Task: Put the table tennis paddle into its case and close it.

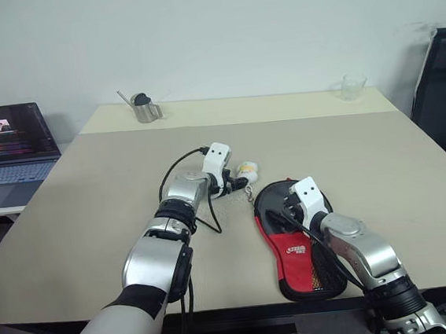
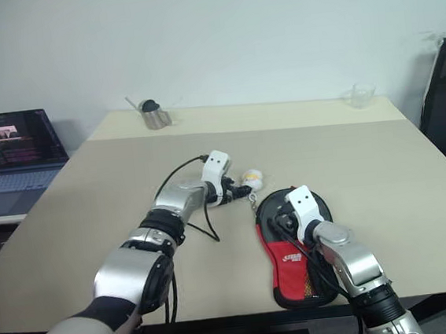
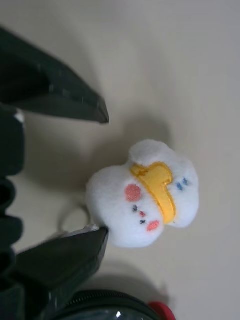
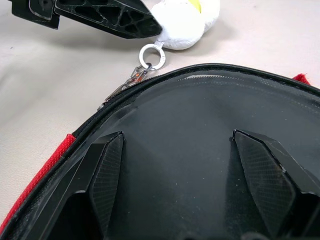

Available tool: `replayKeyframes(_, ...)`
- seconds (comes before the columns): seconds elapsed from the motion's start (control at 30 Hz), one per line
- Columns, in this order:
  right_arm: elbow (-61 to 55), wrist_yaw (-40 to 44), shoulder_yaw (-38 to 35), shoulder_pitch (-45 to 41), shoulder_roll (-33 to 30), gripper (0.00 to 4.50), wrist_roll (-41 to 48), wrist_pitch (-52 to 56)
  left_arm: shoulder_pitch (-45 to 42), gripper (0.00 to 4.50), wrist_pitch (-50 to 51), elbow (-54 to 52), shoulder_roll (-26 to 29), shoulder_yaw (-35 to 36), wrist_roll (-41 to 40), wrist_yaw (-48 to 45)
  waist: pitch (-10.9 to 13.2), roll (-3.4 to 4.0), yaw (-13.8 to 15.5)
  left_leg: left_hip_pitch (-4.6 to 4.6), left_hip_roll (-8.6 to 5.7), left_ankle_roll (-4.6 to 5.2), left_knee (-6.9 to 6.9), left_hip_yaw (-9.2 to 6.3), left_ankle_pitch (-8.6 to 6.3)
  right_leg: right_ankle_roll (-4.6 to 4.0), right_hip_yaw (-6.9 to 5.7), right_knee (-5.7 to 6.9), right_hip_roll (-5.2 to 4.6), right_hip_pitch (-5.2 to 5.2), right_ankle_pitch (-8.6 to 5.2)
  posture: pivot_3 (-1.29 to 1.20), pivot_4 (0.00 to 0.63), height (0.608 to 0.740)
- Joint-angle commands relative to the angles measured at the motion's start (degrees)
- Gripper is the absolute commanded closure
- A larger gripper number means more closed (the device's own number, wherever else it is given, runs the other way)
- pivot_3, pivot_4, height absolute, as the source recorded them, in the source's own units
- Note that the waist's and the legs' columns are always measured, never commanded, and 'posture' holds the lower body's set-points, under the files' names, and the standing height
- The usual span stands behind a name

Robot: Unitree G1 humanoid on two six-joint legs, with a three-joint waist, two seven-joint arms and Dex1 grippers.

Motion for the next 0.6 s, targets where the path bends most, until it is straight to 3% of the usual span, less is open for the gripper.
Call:
replayKeyframes(0.03, 0.3, 0.4, -0.6, 0.8, -0.5, 0.67, -0.4, 1.1, -2.2, 0.04, 1.0, -2.5, 0.3, 1.3, -0.9, -1.8, 0.0, 0.00, 0.0, 0.00, 0.00, 0.00, 0.00, 0.00, 0.00, 0.00, 0.00, 0.00, 0.00, 0.00, 0.00, 0.00, 0.150, 0.740)
replayKeyframes(0.6, -0.6, 2.0, 0.4, 1.5, -0.6, 0.67, -0.7, 1.4, -7.3, 0.04, -2.6, 7.5, -6.3, 5.4, 0.4, 6.5, 0.0, -0.01, 0.0, 0.03, -0.01, 0.00, -0.01, -0.01, 0.00, 0.00, -0.01, -0.02, 0.00, 0.04, 0.00, 0.00, 0.150, 0.740)
